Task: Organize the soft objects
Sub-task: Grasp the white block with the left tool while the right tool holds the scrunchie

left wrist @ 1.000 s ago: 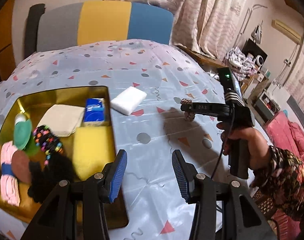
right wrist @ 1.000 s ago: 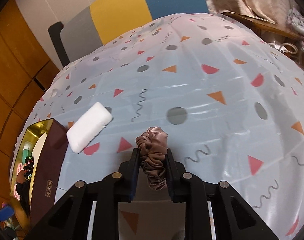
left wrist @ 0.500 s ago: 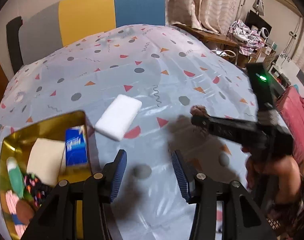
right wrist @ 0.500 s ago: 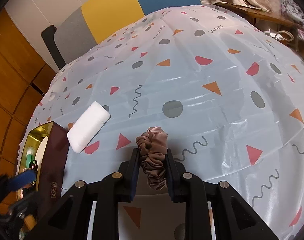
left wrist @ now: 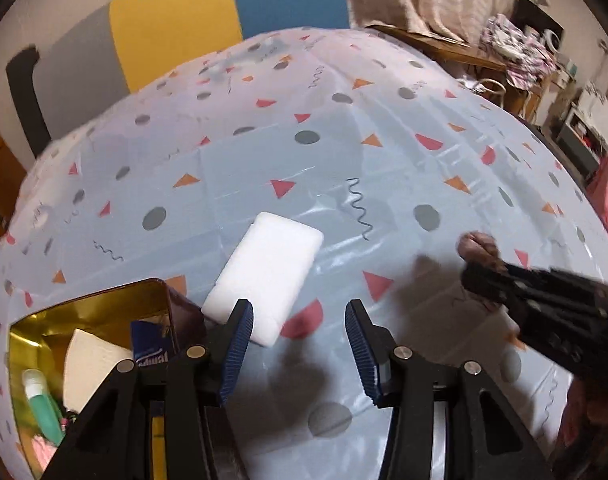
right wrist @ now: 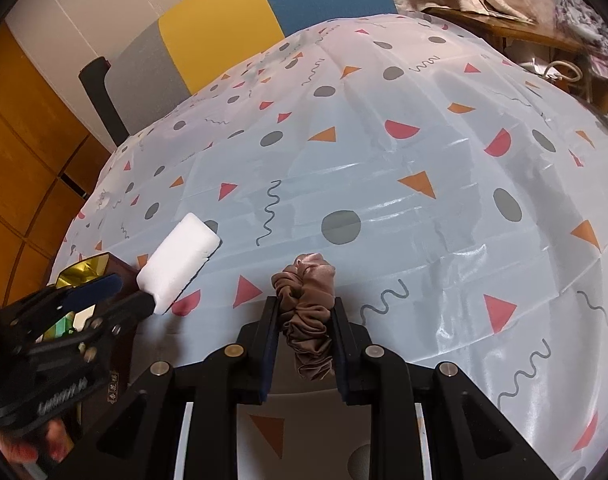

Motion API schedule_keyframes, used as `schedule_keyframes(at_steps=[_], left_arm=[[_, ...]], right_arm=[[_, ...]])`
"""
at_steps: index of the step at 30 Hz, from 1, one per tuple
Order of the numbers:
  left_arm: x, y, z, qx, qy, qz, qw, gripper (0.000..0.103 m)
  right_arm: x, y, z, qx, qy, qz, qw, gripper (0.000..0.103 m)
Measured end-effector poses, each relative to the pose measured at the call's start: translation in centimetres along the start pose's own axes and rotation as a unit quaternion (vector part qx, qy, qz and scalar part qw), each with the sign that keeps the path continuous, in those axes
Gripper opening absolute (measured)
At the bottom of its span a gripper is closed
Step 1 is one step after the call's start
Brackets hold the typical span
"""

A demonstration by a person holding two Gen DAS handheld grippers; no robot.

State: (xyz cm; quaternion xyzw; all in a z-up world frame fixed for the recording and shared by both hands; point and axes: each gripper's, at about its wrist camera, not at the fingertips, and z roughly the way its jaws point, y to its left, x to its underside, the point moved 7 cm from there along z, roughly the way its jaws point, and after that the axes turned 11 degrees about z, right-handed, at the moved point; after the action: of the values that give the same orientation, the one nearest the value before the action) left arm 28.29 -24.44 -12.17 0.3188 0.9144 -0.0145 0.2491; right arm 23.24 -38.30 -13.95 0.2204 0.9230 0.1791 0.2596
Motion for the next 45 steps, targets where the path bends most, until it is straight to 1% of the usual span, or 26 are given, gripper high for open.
schedule_keyframes(at_steps=[2, 4, 6, 10, 11, 13, 15, 17, 18, 20, 25, 28, 31, 34, 36, 41, 43, 45], left_arm=[[-0.5, 0.5, 0.9, 0.002, 0.011, 0.001, 0.9999, 0.05], [-1.0, 0.9, 1.6, -0.013, 0.016, 0.011, 0.9997, 0.051], [-1.5, 1.2, 2.3, -0.022, 0.022, 0.018, 0.9994, 0.057], [-1.7, 1.4, 4.2, -0.004, 0.05, 0.012, 0.9987, 0.058], [-1.7, 1.4, 4.5, -0.006, 0.053, 0.014, 0.9985, 0.058], [-1.9, 1.6, 5.2, -0.023, 0.053, 0.017, 0.9982, 0.058], [-1.9, 1.6, 5.5, -0.027, 0.054, 0.016, 0.9981, 0.06], [-1.9, 1.5, 5.8, -0.03, 0.058, 0.017, 0.9977, 0.068], [-2.0, 1.5, 6.0, -0.034, 0.058, 0.021, 0.9975, 0.068], [-2.0, 1.6, 6.2, -0.043, 0.059, 0.023, 0.9971, 0.068], [-2.0, 2.3, 6.0, -0.044, 0.05, 0.007, 0.9978, 0.069], [-2.3, 2.8, 5.3, -0.041, 0.029, -0.006, 0.9987, 0.069], [-2.0, 2.8, 6.0, -0.036, 0.047, 0.0, 0.9982, 0.069], [-1.9, 2.3, 6.6, -0.054, 0.062, 0.019, 0.9965, 0.069], [-2.0, 2.3, 6.7, -0.063, 0.063, 0.019, 0.9958, 0.069], [-1.9, 1.9, 7.2, -0.07, 0.069, 0.03, 0.9947, 0.069], [-1.9, 1.6, 7.0, -0.068, 0.063, 0.029, 0.9953, 0.069], [-1.8, 1.4, 6.4, -0.05, 0.048, 0.018, 0.9974, 0.061]], right_arm=[[-0.1, 0.0, -0.1, -0.001, -0.001, 0.003, 1.0, 0.024], [-0.2, 0.0, -0.2, -0.005, -0.002, 0.006, 1.0, 0.024], [-0.4, 0.0, -0.3, -0.008, -0.004, 0.008, 1.0, 0.024], [-0.4, -0.2, -0.2, -0.012, 0.001, 0.014, 1.0, 0.024], [-0.4, -0.2, -0.2, -0.014, 0.004, 0.016, 1.0, 0.024], [-0.5, -0.2, -0.4, -0.02, 0.003, 0.022, 1.0, 0.024], [-0.7, -0.2, -0.6, -0.023, 0.0, 0.025, 0.999, 0.024], [-0.8, -0.3, -0.7, -0.026, -0.001, 0.03, 0.999, 0.024], [-0.8, -0.3, -0.7, -0.029, 0.001, 0.033, 0.999, 0.024], [-0.8, -0.3, -0.6, -0.031, 0.004, 0.037, 0.999, 0.024], [-0.8, -0.2, -0.7, -0.034, 0.006, 0.037, 0.999, 0.024], [-0.8, -0.2, -0.7, -0.035, 0.006, 0.04, 0.999, 0.024], [-0.8, -0.3, -0.7, -0.035, 0.006, 0.041, 0.999, 0.024], [-0.7, -0.3, -0.6, -0.034, 0.008, 0.043, 0.998, 0.024], [-0.7, -0.3, -0.6, -0.033, 0.008, 0.043, 0.998, 0.024], [-0.8, -0.2, -0.5, -0.035, 0.01, 0.043, 0.998, 0.024], [-0.8, -0.2, -0.5, -0.035, 0.011, 0.043, 0.998, 0.024], [-0.7, -0.3, -0.6, -0.036, 0.01, 0.045, 0.998, 0.024]])
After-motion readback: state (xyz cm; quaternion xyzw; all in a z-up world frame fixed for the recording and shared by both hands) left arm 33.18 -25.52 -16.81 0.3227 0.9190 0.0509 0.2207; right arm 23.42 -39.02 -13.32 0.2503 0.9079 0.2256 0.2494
